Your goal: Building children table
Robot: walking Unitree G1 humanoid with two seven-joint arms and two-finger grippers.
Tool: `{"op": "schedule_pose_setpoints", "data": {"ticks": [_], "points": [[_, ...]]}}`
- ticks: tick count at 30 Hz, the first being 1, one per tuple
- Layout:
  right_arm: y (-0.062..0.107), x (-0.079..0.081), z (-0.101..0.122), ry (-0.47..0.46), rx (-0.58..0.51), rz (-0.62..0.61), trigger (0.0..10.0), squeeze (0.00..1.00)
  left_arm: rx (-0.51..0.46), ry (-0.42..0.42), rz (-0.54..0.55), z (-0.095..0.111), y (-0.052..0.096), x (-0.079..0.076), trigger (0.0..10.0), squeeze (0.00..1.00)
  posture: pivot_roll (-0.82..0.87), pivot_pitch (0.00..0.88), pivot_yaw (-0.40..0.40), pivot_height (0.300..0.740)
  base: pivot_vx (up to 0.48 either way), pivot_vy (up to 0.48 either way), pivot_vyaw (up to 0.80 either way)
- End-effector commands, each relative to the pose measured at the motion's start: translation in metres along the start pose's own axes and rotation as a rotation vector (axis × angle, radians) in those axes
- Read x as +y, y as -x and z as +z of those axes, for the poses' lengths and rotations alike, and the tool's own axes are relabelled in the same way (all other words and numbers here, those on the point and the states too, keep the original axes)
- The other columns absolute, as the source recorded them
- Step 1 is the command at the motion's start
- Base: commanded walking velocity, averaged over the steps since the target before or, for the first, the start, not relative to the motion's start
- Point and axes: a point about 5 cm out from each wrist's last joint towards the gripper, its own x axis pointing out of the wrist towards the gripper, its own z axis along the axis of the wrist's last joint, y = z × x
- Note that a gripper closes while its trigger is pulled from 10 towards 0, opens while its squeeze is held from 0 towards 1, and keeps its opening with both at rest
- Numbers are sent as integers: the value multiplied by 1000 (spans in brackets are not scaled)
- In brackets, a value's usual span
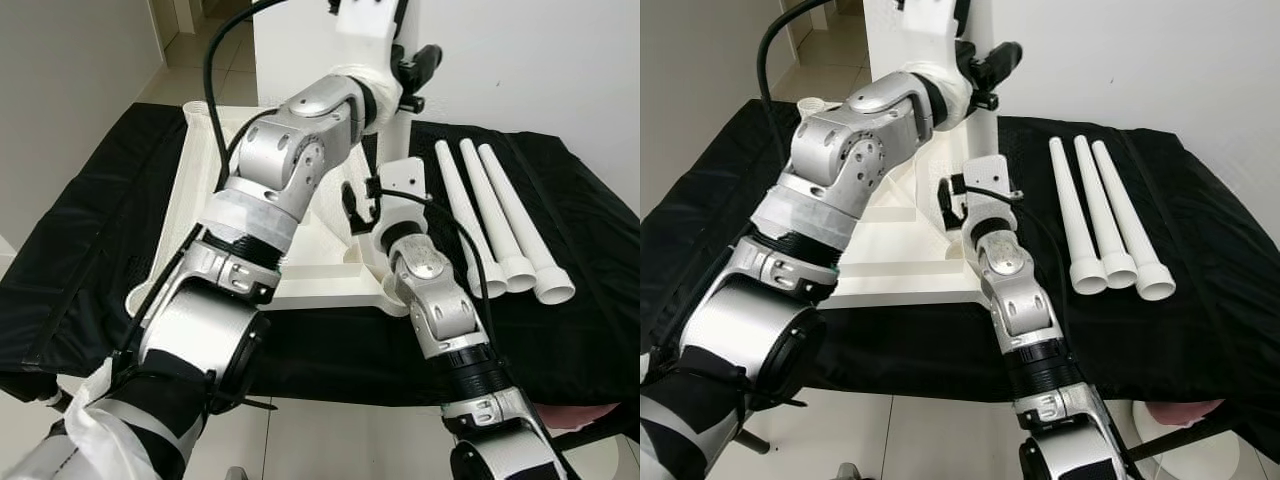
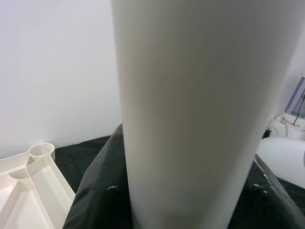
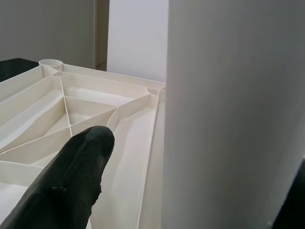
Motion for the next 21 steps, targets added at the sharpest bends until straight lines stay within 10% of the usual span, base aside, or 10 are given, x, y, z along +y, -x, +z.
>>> {"op": "schedule_pose_setpoints", "data": {"ticks": [1,9,10,13,14,21], "points": [[-1,-1,2,10,-14,-12,10000,0,-45,-22,-19,11,-1,-8,10000,0,60,45,-3,740,0,0,0],[-4,-5,5,3,-23,-53,10000,0,-48,-23,-22,11,-3,-11,10000,0,59,45,-6,740,0,0,0],[-5,-5,4,2,-22,-56,6431,0,-49,-22,-23,11,-3,-11,10000,0,59,45,-6,740,0,0,0],[-5,-5,4,-4,-18,-58,4157,0,-50,-24,-25,11,-4,-12,10000,0,60,46,-6,740,0,0,0],[-5,-7,2,-10,-8,-72,0,0,-50,-26,-26,12,-4,-12,10000,0,60,46,-6,740,0,0,0],[-5,-10,-5,-28,27,-87,0,0,-51,-32,-28,13,-4,-16,10000,0,63,45,-5,740,0,0,0]]}}
